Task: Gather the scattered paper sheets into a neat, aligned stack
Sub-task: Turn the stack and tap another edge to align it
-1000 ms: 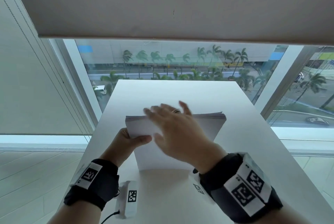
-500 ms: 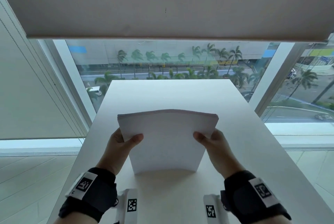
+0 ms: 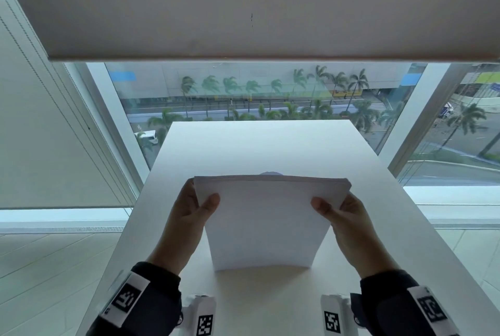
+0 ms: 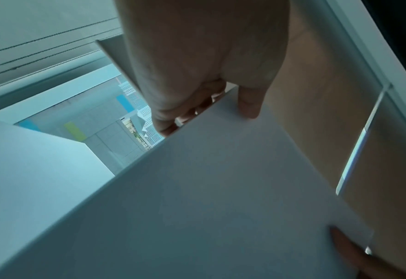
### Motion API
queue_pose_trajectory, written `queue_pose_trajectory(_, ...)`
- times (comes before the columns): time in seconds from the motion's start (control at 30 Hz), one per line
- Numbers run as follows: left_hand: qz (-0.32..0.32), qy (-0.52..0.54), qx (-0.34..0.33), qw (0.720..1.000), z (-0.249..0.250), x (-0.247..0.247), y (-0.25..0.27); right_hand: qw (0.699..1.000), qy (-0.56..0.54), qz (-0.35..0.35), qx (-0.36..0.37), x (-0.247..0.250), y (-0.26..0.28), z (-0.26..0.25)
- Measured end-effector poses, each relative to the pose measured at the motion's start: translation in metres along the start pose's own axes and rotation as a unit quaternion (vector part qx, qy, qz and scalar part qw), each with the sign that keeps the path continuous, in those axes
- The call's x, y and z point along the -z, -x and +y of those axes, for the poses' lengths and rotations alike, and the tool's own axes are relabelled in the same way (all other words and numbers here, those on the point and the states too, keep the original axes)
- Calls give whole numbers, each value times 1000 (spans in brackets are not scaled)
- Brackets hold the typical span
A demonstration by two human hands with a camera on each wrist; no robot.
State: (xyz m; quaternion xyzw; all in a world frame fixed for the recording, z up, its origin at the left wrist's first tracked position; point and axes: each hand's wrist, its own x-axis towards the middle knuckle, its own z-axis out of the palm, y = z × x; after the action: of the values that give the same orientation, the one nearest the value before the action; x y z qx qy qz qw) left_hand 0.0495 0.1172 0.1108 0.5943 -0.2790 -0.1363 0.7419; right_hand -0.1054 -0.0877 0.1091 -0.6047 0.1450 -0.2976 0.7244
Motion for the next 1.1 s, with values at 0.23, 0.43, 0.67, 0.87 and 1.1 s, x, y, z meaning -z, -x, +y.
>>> queue_pose_trajectory(0.23,-16,-22,23,999,-12,-4,13,998,-1,1,-57,0,9,17)
queue_pose_trajectory(0.43,14,-39,-14,999,11,-9,7,1000,1,9,-28,0,4,-1)
queue_pose_trajectory(0.67,113,-39,-12,993,25,-26,1,998,13,62,27,-11,2,-15)
queue_pose_trajectory(0.87,149,-72,0,986,29,-28,-4,910,357,151,147,-20,5,-27)
queue_pose_trajectory(1.1,59,-67,-24,996,19,-20,7,694,695,12,186,-58,1,-57)
